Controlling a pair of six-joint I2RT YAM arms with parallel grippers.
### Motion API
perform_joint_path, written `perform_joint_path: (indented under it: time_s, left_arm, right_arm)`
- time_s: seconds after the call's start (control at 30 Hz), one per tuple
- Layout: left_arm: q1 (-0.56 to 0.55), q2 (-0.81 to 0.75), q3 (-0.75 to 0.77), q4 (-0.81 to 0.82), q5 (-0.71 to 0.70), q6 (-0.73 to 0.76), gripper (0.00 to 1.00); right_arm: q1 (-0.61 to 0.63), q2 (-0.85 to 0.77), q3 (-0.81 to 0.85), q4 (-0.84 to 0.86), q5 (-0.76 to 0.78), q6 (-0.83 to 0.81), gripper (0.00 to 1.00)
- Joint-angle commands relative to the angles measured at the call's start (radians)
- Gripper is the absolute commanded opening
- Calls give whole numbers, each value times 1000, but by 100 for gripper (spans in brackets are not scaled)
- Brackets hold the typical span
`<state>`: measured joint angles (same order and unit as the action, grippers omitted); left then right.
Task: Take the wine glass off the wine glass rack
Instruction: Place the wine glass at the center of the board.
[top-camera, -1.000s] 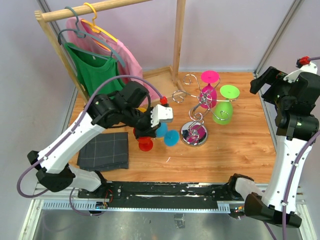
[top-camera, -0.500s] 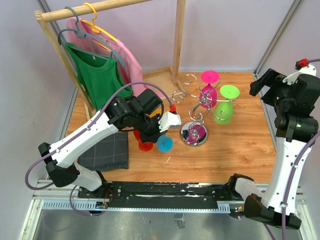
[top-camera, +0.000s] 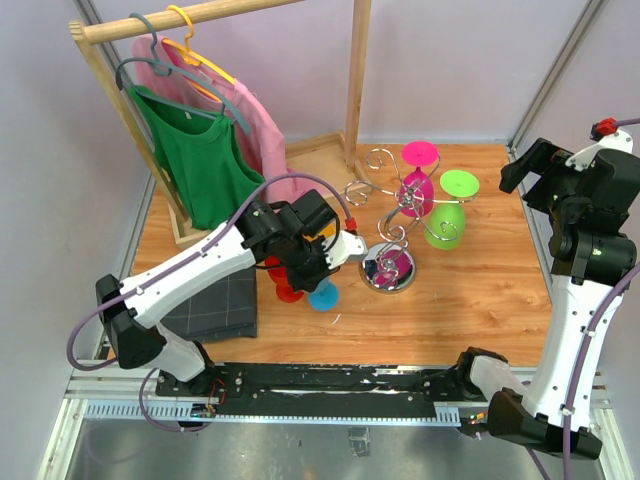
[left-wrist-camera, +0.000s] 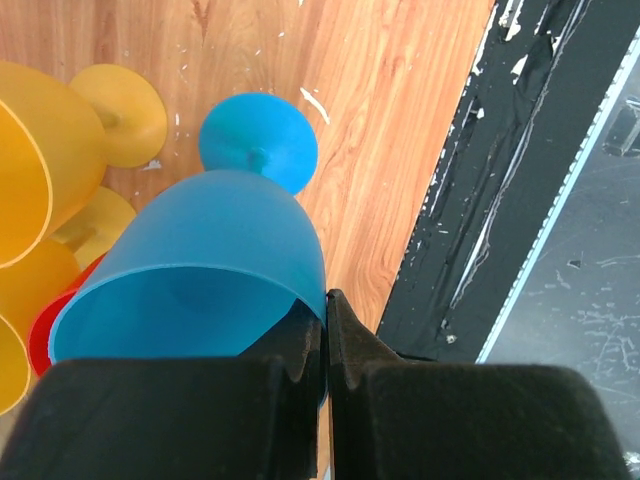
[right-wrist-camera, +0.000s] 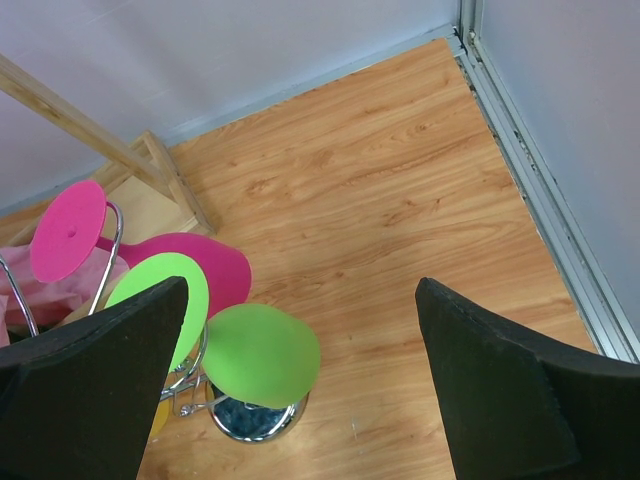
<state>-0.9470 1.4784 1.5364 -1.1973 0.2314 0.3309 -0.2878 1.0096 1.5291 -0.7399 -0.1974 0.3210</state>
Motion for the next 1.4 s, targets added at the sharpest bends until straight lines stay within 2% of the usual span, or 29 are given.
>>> perform_joint_path:
  time_s: [0.0, 0.23, 0.63, 1.1, 1.27, 1.37]
  left_arm:
    - [-18, 12, -6, 43, -9, -13, 0]
    - [-55, 61, 15, 60, -22, -22, 0]
    - [-62, 94, 21, 70, -106, -37, 0]
    - [-82, 131, 15, 62, -133, -11, 0]
    - [-88, 134, 10, 50, -126, -10, 12]
    - [-91, 137, 8, 51, -120, -16, 15]
  right_arm:
    - [-15, -16, 5, -6, 18, -12, 98]
    - [-19, -19, 7, -8, 16, -14, 98]
    - [-44, -21, -3, 0, -6, -12, 98]
    - [-66, -41, -23, 0, -16, -6, 98]
    - [-73, -51, -33, 0, -20, -4, 98]
    - [-77, -54, -34, -1, -22, -3, 98]
